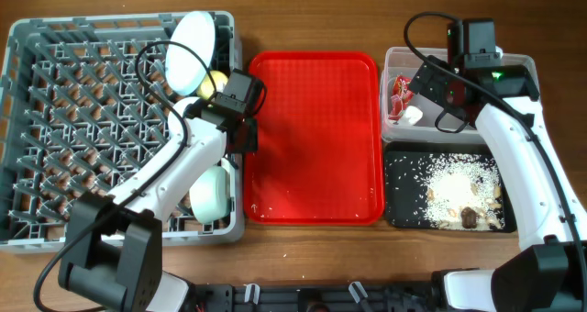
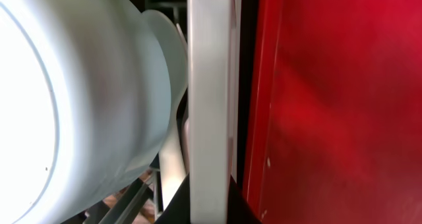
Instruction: Sort waste into correct bins and load items into the dishwasher rack
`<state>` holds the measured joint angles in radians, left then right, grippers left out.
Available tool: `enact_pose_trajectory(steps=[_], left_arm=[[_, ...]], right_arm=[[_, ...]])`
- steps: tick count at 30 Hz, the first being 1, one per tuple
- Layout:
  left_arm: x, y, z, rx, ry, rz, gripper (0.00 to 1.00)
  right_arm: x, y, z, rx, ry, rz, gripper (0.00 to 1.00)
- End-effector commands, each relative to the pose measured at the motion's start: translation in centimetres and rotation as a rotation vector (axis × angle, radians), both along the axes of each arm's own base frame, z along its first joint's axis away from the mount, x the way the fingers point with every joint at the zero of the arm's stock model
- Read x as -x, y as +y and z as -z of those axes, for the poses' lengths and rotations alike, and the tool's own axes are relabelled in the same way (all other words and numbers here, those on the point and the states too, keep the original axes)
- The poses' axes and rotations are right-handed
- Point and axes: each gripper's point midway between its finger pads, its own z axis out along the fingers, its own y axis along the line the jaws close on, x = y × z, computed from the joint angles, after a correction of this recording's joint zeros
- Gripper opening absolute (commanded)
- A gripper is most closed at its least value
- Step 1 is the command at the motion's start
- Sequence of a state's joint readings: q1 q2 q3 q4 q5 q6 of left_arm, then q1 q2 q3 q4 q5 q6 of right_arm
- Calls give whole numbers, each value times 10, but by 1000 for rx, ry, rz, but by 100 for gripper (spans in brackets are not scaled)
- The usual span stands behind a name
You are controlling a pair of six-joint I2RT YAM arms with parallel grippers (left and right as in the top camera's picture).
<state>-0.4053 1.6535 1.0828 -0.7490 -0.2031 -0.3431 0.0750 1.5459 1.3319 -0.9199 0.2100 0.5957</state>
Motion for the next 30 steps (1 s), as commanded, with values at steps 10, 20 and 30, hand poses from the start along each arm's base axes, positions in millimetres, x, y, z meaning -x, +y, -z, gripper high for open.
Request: enact_pose_trajectory(steps=[10,20,30], left_arm=[[-12,-1,-2,-51,-44,118,4],[-26,-6,-7,-80,-93,239,4],[-46,-8,-52,-5,-206,114,72]], right_arm=[[-1,-1,3,7,10,-12,100],[-1,-1,3,7,10,-12,100],[-1,-1,3,7,11,-12,100]])
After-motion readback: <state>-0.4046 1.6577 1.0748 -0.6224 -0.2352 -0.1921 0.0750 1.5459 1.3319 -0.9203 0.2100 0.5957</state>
